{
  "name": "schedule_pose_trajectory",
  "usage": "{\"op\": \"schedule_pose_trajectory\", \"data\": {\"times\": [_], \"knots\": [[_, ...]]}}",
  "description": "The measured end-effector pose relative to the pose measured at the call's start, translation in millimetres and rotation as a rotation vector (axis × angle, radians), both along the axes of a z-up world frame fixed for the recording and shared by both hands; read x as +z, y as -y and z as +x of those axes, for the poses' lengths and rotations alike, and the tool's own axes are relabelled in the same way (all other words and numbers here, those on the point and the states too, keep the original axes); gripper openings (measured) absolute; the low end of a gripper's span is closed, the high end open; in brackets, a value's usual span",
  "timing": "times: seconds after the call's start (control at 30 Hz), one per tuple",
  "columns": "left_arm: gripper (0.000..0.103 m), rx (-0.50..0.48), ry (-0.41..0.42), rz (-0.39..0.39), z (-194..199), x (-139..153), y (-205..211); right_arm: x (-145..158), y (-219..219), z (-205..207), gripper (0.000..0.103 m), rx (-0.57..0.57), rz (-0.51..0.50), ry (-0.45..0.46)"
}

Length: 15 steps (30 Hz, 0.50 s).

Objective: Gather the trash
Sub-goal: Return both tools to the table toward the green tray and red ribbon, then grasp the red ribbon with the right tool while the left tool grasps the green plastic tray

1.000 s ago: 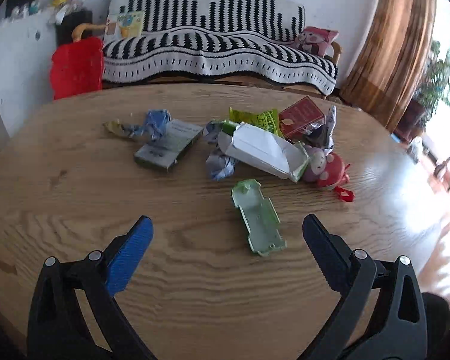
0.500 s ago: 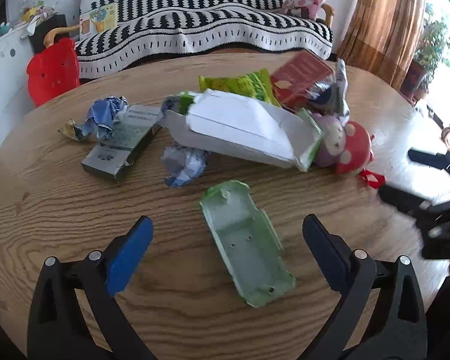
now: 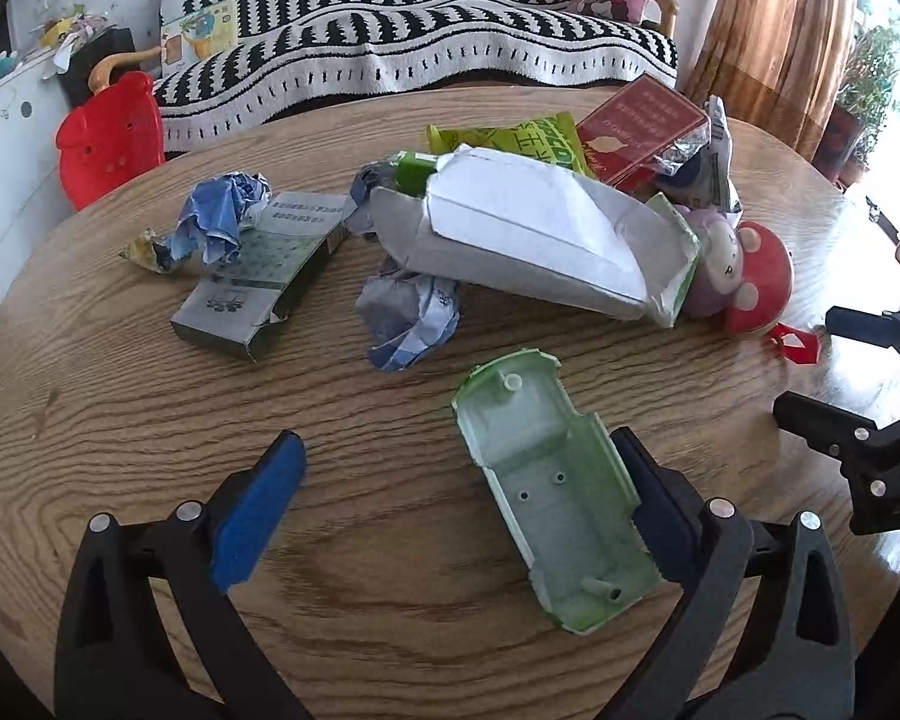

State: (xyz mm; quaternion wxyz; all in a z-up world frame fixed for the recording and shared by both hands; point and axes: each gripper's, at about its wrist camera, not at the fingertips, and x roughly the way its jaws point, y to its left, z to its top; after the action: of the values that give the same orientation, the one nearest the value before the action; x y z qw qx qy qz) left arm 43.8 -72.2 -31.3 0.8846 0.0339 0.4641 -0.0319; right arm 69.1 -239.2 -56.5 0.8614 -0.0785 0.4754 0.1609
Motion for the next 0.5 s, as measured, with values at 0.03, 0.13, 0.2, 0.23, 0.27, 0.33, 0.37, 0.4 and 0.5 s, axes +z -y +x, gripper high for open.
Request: {"op": "schedule_pose_trajectory", "data": {"times": [0.03, 0.13, 0.2, 0.23, 0.27, 0.33, 0.37, 0.4, 0.5], "knots": [[0.097, 0.001, 0.000, 0.000, -0.1, -0.4, 0.1, 1.0, 0.9, -0.3, 0.098, -0.001, 0.000, 0.002], [0.097, 0.002, -0.001, 0.000, -0.6, -0.8, -0.1, 0.9, 1.5, 0.5, 0.098, 0.008, 0.006, 0.018], [0.097, 0.008, -0.001, -0.001, -1.6, -1.1, 0.2, 1.1, 3.9, -1.4, 0.098, 0.012, 0.010, 0.027], [0.097, 0.008, -0.002, -0.001, -1.6, -1.2, 0.2, 1.2, 3.8, -1.6, 0.098, 0.012, 0.011, 0.026], [0.097, 0.008, -0.001, -0.001, -1.6, -1.2, 0.4, 1.8, 3.8, -3.7, 0.098, 0.013, 0.011, 0.026], [0.097, 0.012, -0.001, -0.001, -1.6, -0.9, 0.4, 2.6, 3.9, -4.9, 0.098, 0.011, 0.010, 0.026], [0.097, 0.013, -0.001, 0.001, -1.6, -0.9, 0.3, 2.7, 3.3, -4.0, 0.098, 0.010, 0.009, 0.026], [0.097, 0.013, -0.001, 0.001, -1.7, -1.0, 0.3, 2.9, 3.0, -3.4, 0.098, 0.008, 0.010, 0.026], [0.097, 0.013, -0.001, 0.000, -1.7, -0.9, -0.3, 3.5, 1.2, -0.2, 0.098, 0.001, 0.005, 0.017]]}}
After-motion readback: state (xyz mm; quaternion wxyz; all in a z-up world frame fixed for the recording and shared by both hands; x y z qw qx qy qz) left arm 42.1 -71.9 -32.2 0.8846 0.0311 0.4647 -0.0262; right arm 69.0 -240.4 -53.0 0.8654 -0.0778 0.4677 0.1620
